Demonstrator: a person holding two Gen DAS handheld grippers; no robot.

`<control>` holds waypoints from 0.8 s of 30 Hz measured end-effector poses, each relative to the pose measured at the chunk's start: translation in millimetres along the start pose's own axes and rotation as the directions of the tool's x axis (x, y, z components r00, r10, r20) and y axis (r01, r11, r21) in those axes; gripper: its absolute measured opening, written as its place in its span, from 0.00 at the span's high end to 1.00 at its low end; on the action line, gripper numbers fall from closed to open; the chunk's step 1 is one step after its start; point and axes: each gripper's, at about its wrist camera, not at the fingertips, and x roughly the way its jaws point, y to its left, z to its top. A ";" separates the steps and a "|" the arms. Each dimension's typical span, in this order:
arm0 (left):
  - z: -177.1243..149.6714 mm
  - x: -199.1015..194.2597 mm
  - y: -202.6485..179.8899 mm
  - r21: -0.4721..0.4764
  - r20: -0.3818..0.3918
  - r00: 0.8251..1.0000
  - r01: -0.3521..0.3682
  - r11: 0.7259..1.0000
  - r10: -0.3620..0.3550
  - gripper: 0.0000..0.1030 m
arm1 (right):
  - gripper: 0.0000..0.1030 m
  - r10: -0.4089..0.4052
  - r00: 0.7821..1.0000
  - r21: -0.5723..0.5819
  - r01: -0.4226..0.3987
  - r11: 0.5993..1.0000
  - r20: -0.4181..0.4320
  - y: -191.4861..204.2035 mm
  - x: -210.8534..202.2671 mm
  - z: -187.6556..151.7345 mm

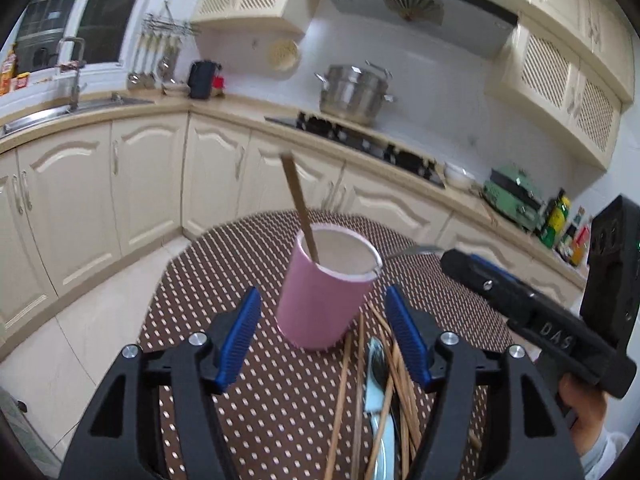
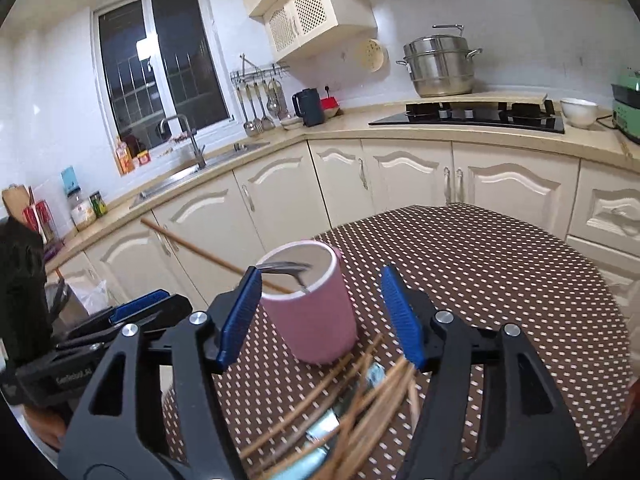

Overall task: Organize utensils
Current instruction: 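Lower both tools back to the pile and grasp one chopstick each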

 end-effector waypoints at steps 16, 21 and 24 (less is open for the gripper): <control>-53.9 74.5 -23.9 0.208 -0.405 0.907 -0.032 0.978 0.116 0.41 | 0.37 -0.090 0.974 0.003 0.093 0.996 -0.210 -58.3 -19.7 -33.9; -63.4 97.6 -28.5 0.251 -0.478 0.864 -0.040 0.967 0.159 0.56 | 0.38 -0.098 0.940 0.008 0.107 0.994 -0.325 -70.2 -4.7 -50.4; -63.1 104.8 -33.0 0.302 -0.471 0.858 -0.061 0.951 0.204 0.57 | 0.38 -0.099 0.922 -0.001 0.107 0.994 -0.373 -73.6 3.4 -57.4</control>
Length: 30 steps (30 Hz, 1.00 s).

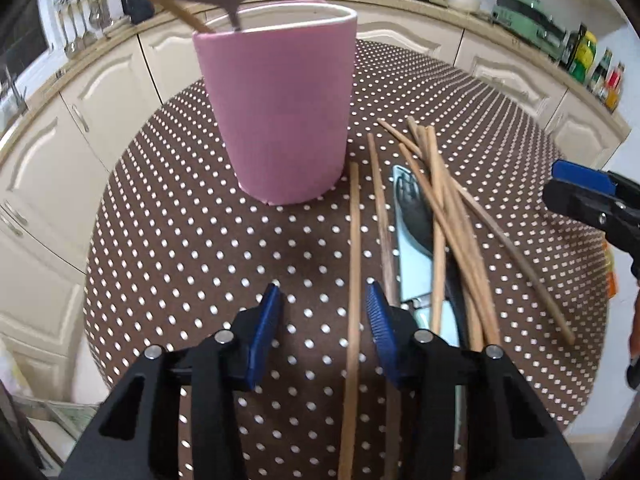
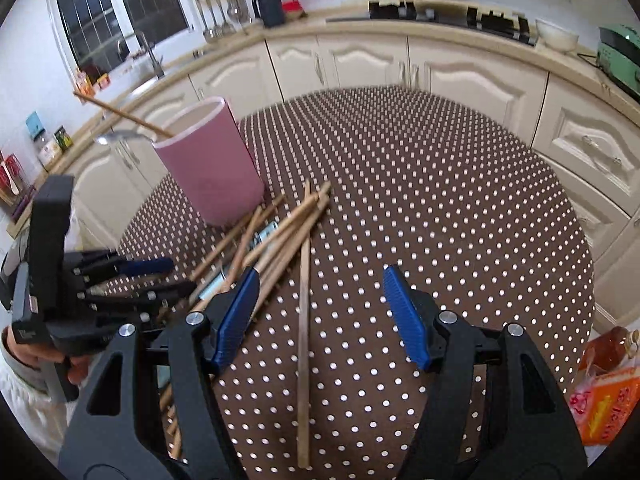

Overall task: Organize utensils
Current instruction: 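Lower both tools back to the pile and grasp one chopstick each, then lift both chopsticks over the pink cup and release them inside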

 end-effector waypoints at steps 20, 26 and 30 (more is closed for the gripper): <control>25.3 9.1 -22.6 0.006 -0.031 0.998 0.060 0.998 -0.060 0.95 | 0.74 -0.130 0.907 -0.201 0.051 0.978 -0.401 33.2 81.6 28.8; 14.8 -17.3 -15.6 0.006 0.030 0.997 0.074 0.997 -0.074 0.95 | 0.94 -0.128 0.905 -0.195 0.051 0.979 -0.406 36.8 86.3 33.5; 13.8 -34.8 -16.3 -0.005 0.078 0.993 0.093 0.996 -0.092 0.95 | 0.94 -0.128 0.917 -0.154 0.074 0.985 -0.378 19.8 72.2 34.3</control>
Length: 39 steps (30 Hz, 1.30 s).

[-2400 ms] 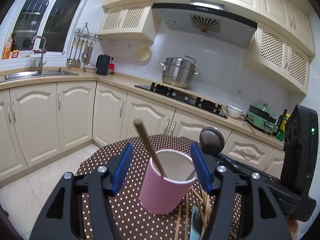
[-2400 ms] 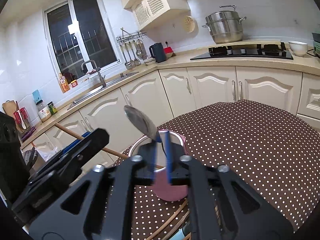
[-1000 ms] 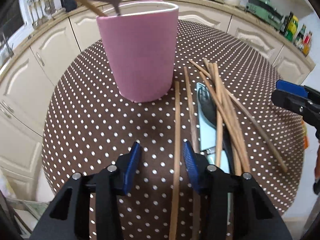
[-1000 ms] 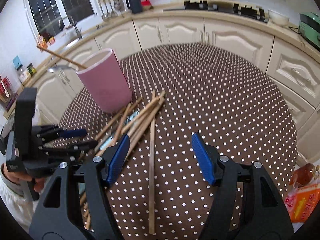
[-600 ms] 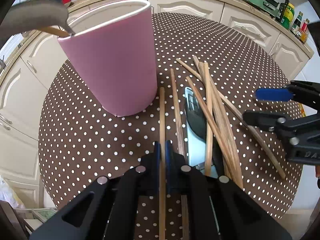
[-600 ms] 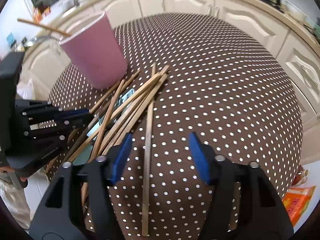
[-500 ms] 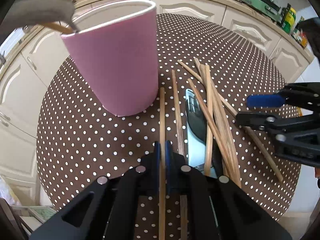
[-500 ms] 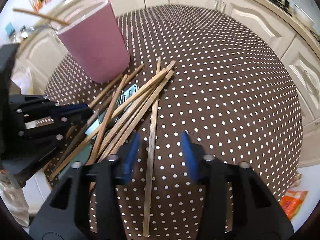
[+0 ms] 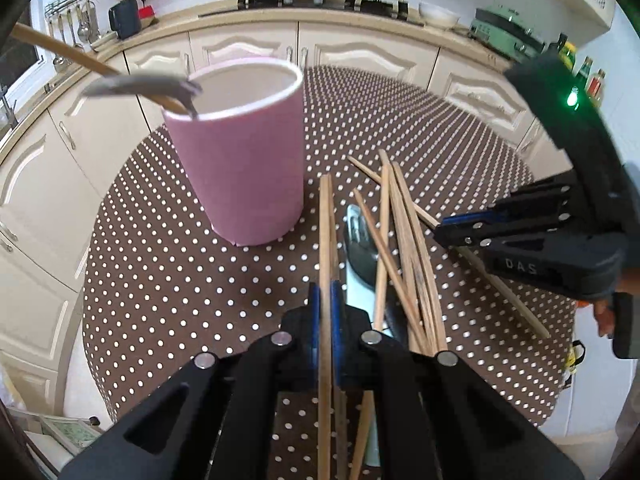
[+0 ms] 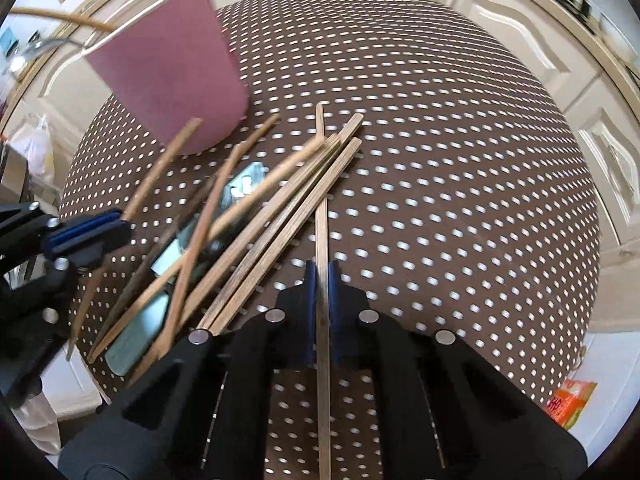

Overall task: Organize utensils
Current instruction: 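Lift both chopsticks over the pink cup and release them inside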

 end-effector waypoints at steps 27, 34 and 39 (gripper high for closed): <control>19.4 -112.1 8.4 -0.102 0.470 0.877 0.164 0.981 -0.098 0.95 | 0.94 0.091 0.881 0.048 -0.128 0.991 0.464 -3.7 -123.2 -1.1; 27.3 -130.5 21.4 -0.139 0.644 0.764 0.183 0.973 -0.051 0.95 | 0.94 0.178 0.818 -0.004 -0.211 0.978 0.547 8.9 -145.9 11.8; 35.2 -132.4 21.9 -0.157 0.735 0.678 0.155 0.975 0.010 0.95 | 0.94 0.217 0.763 -0.046 -0.239 0.970 0.609 23.1 -161.6 19.9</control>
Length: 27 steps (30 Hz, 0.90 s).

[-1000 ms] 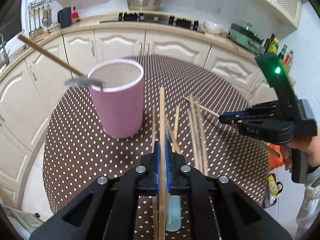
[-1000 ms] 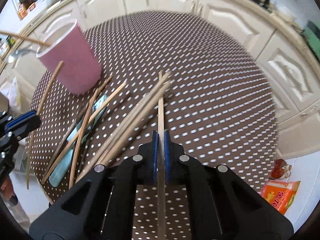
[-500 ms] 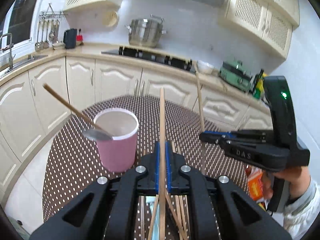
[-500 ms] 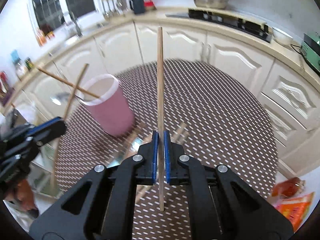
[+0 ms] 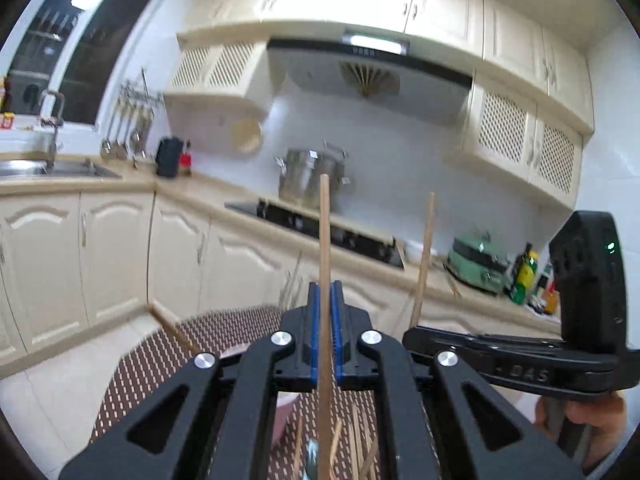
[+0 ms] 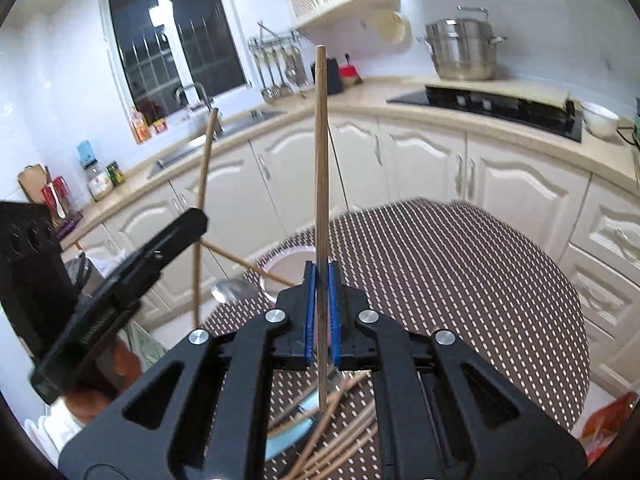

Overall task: Organize utensils
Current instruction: 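Lift both chopsticks over the pink cup and release them inside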

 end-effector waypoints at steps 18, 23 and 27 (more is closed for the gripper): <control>4.6 44.0 -9.4 -0.002 0.342 0.919 -0.208 0.978 0.196 0.95 | 0.94 0.125 0.970 0.050 -0.138 0.989 0.207 -10.1 15.5 42.6; 3.5 50.5 -7.5 -0.018 0.404 0.882 -0.256 0.966 0.241 0.95 | 0.94 0.146 0.960 0.061 -0.165 0.984 0.238 -16.8 24.4 49.5; 4.8 59.0 -8.0 -0.016 0.432 0.863 -0.284 0.959 0.262 0.95 | 0.94 0.143 0.960 0.057 -0.161 0.985 0.240 -18.7 34.0 46.1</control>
